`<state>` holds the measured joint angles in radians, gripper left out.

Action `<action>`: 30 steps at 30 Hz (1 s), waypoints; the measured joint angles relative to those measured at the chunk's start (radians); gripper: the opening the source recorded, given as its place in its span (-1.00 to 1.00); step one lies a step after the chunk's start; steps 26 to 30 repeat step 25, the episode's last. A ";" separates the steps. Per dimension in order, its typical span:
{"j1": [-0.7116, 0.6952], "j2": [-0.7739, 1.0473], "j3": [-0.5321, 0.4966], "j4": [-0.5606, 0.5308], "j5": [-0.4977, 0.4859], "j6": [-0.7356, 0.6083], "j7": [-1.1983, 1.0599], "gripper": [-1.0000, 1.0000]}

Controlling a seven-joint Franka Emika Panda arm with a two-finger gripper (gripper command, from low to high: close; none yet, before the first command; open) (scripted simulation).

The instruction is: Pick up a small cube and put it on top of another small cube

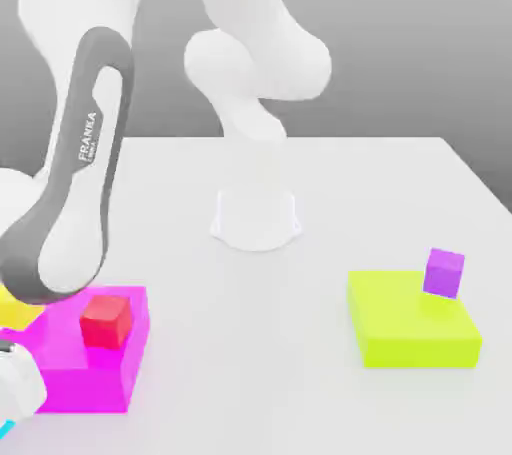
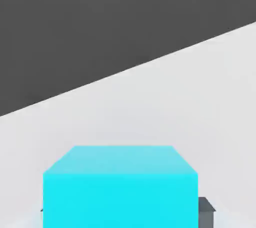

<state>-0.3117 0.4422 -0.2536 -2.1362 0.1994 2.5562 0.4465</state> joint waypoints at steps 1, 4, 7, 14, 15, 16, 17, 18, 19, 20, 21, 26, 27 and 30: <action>0.014 -0.036 -0.009 -0.024 -0.010 -0.011 0.028 -1.00; 0.055 -0.145 -0.032 -0.102 -0.048 -0.039 0.122 -1.00; 0.088 -0.256 -0.047 -0.182 -0.095 -0.064 0.226 -1.00; 0.125 -0.518 -0.039 -0.367 -0.221 -0.127 0.482 -1.00; 0.122 -0.556 -0.031 -0.394 -0.236 -0.136 0.518 -1.00; 0.117 -0.592 -0.022 -0.420 -0.250 -0.145 0.551 -1.00; 0.116 -0.619 -0.015 -0.444 -0.261 -0.147 0.579 -1.00; 0.116 -0.614 -0.013 -0.460 -0.261 -0.126 0.590 -1.00; 0.117 -0.594 -0.013 -0.473 -0.256 -0.095 0.591 -1.00; 0.119 -0.566 -0.014 -0.484 -0.247 -0.057 0.587 -1.00; 0.121 -0.535 -0.015 -0.494 -0.236 -0.016 0.580 -1.00; 0.123 -0.508 -0.016 -0.501 -0.227 0.018 0.574 1.00; 0.123 -0.508 -0.016 -0.501 -0.227 0.018 0.574 1.00; 0.123 -0.508 -0.016 -0.501 -0.227 0.018 0.574 1.00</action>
